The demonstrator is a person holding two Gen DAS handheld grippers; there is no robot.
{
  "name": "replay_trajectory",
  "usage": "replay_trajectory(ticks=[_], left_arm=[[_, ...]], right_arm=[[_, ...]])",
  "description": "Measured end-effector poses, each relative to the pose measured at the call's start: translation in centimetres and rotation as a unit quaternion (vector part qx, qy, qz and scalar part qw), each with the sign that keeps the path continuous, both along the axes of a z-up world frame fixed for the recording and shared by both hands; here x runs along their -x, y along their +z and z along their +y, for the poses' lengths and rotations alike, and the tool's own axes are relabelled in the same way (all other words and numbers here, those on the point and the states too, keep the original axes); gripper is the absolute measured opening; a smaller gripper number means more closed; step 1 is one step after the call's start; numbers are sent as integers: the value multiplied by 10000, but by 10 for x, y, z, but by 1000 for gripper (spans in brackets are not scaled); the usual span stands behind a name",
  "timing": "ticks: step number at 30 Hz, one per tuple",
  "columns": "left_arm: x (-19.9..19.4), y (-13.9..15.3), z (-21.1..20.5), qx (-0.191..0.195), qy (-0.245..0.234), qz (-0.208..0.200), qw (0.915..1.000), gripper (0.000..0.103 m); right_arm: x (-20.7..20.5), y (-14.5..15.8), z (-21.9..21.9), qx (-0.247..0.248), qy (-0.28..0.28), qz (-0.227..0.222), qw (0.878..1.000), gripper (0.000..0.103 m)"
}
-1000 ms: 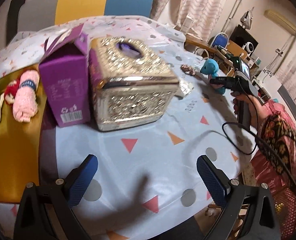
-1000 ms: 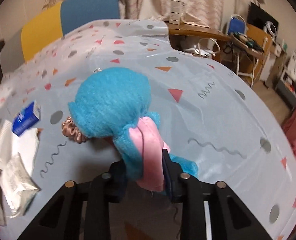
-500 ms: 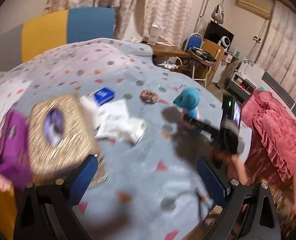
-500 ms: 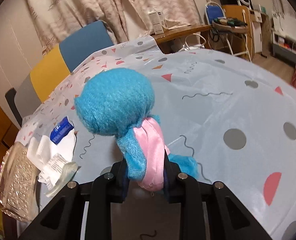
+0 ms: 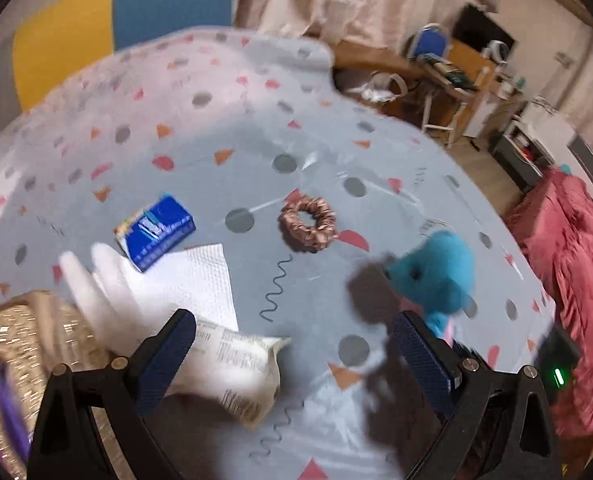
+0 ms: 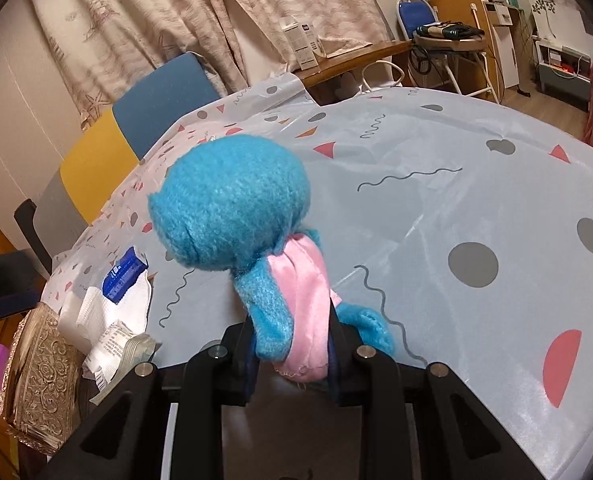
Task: Organize soft objects
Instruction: 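Grasp the brown satin scrunchie with the left tool while the right holds the doll, then carry the scrunchie into the tray beside the pink sock and open the left tool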
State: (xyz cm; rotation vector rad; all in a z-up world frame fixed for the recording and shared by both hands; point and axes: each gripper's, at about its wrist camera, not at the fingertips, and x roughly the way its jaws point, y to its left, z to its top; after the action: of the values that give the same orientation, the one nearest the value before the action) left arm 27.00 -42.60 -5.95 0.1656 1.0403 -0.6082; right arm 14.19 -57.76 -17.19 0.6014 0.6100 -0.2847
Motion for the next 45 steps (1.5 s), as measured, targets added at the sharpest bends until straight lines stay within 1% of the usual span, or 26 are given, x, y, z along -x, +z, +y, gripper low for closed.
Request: replay_trajectory(ticks=[2,4,8,14,18,19,20,23,24,25,26,27,28,29,30,31,33,35,37,40,45], left_arm=[[-10,-10,-8,-98,28,49,9999,100],[-19,-17,-15,-165,89,-36,9998,100],[-36,-29,-28,-130,183,-57,9997,100],[-47,-43,-59,-502,-194,-579,9969,100],[-53,-57,-79,-740,-464,-530,9948,99],[-56,-61,-83,-824,-478,-542,9940,94],[-58,-63,-85,-828,-476,-523,9941,91],[-68,-73,-87,-819,-375,-352,9953,87],[-72,-76,-86,-779,-319,-292,9960,80],[-74,-79,-86,-757,-317,-237,9963,70],[-75,-80,-85,-712,-345,-314,9964,69],[-73,-78,-86,-696,-410,-398,9959,54],[-70,-77,-87,-677,-564,-461,9950,36],[-68,-76,-88,-713,-738,-533,9933,29],[-65,-74,-89,-806,-841,-593,9914,26],[-64,-73,-88,-841,-873,-603,9908,24],[-62,-70,-83,-752,-856,-488,9923,23],[-59,-63,-72,-661,-704,-460,9943,23],[-53,-59,-65,-606,-653,-435,9951,23],[-41,-46,-51,-519,-524,-491,9961,23],[-18,-15,-26,-55,-376,-481,9981,22]], right_arm=[[1,-1,0,6,2,-7,10000,26],[2,-1,-1,-25,1,-38,10000,26],[3,-3,-4,-111,-4,-107,9999,26],[4,-4,-5,-173,-18,-183,9997,26],[6,-5,-6,-221,-30,-227,9995,26],[6,-6,-6,-235,-35,-241,9994,26],[7,-6,-6,-243,-41,-251,9994,26],[8,-6,-7,-277,-46,-275,9992,26],[9,-6,-7,-284,-47,-285,9992,26],[9,-7,-7,-290,-47,-293,9991,26],[10,-7,-8,-294,-46,-299,9991,26],[10,-7,-9,-306,-48,-317,9990,26],[11,-7,-9,-315,-47,-324,9990,26],[11,-8,-9,-327,-50,-340,9989,26],[11,-8,-10,-337,-50,-348,9988,26],[11,-8,-10,-343,-53,-359,9988,26],[12,-9,-10,-346,-55,-367,9987,26],[11,-9,-10,-341,-57,-367,9987,26],[12,-9,-10,-336,-60,-368,9987,26],[12,-9,-9,-303,-74,-350,9989,26],[9,-7,-7,-221,-89,-291,9993,25]])
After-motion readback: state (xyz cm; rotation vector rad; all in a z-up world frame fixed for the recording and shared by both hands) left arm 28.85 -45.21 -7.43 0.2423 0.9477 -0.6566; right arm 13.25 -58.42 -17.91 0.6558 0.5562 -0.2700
